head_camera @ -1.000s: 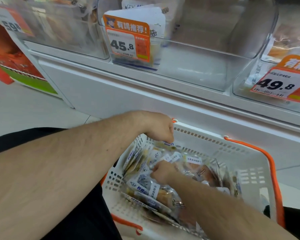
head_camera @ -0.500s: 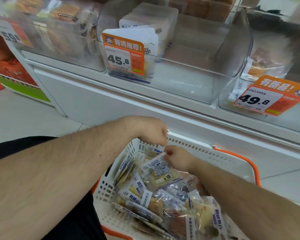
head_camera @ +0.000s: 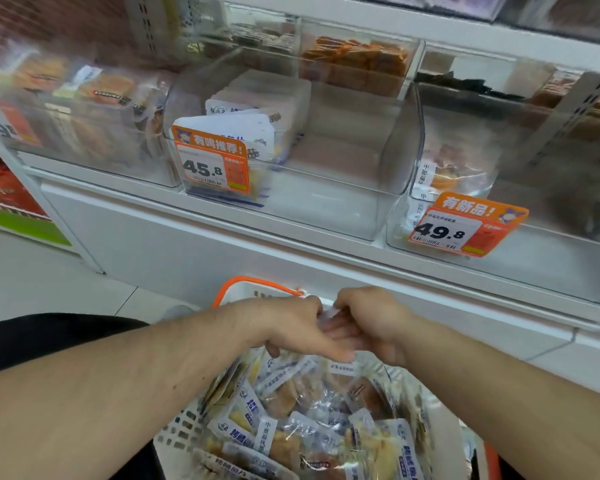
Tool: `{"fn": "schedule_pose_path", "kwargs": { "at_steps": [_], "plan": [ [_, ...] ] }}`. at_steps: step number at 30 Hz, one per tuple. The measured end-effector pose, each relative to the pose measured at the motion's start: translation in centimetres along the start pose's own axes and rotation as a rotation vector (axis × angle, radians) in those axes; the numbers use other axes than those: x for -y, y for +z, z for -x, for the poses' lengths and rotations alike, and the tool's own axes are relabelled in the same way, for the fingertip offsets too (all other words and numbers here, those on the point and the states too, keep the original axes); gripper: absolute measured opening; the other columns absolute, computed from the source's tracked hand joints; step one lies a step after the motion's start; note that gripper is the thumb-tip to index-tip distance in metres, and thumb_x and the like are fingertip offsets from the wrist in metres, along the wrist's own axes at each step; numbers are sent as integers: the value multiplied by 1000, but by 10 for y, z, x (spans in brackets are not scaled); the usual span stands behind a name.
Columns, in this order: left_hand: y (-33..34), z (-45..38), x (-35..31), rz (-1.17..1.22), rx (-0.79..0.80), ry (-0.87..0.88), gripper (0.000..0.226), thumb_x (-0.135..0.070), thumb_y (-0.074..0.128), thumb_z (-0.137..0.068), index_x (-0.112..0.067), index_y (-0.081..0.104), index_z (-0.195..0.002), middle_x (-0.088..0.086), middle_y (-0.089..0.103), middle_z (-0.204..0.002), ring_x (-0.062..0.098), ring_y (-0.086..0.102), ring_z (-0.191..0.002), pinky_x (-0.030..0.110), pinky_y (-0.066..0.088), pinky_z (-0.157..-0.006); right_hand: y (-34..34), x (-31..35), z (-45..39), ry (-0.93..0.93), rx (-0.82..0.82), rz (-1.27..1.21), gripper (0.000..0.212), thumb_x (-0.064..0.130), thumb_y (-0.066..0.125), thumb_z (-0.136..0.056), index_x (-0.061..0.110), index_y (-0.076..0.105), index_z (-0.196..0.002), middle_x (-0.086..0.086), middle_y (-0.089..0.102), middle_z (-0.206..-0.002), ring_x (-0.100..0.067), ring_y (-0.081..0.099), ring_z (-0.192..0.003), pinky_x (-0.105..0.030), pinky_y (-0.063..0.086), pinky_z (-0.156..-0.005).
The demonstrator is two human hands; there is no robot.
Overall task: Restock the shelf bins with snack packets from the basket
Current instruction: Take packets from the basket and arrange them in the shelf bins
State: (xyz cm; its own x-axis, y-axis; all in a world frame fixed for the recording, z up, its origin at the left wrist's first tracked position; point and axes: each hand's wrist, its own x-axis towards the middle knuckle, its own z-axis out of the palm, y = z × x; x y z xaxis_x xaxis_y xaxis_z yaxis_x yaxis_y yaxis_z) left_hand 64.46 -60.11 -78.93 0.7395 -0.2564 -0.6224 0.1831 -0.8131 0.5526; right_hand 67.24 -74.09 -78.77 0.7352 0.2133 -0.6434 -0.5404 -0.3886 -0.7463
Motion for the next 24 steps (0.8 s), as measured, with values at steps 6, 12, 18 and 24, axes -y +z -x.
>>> {"fn": "schedule_pose_path", "kwargs": {
  "at_steps": [6, 12, 18, 24],
  "plan": [
    [3, -9, 11, -116, -333, 61, 21, -24, 69, -83, -18, 61, -101, 1, 68, -95, 21, 65, -88, 31, 55, -75, 0, 14, 10, -82, 48, 103, 21, 19, 51, -96, 7, 63, -85, -10, 69, -71, -22, 64, -59, -30, 52, -59],
    [-29, 0, 16, 530, -479, 25, 32, 6, 70, -83, -20, 70, -102, -5, 72, -97, 14, 65, -86, 32, 56, -77, -40, 33, 16, -296, -300, 365, 33, 34, 68, -88, 14, 49, -70, -3, 53, -66, -19, 46, -59, -29, 33, -56],
    [-48, 15, 17, 893, -519, 116, 30, 15, 67, -82, -9, 67, -100, 5, 74, -89, 18, 70, -78, 21, 54, -63, -46, 37, 13, -304, -157, 117, 32, 29, 78, -83, 14, 52, -91, -2, 50, -73, -17, 43, -53, -27, 33, -47],
    [-49, 24, 14, 953, -493, 235, 32, 16, 62, -84, -12, 68, -98, 3, 76, -88, 19, 70, -80, 26, 58, -71, -40, 44, 17, -377, -2, -36, 6, 11, 65, -94, 9, 68, -89, -5, 64, -68, -15, 36, -41, -23, 29, -42]
  ]
}}
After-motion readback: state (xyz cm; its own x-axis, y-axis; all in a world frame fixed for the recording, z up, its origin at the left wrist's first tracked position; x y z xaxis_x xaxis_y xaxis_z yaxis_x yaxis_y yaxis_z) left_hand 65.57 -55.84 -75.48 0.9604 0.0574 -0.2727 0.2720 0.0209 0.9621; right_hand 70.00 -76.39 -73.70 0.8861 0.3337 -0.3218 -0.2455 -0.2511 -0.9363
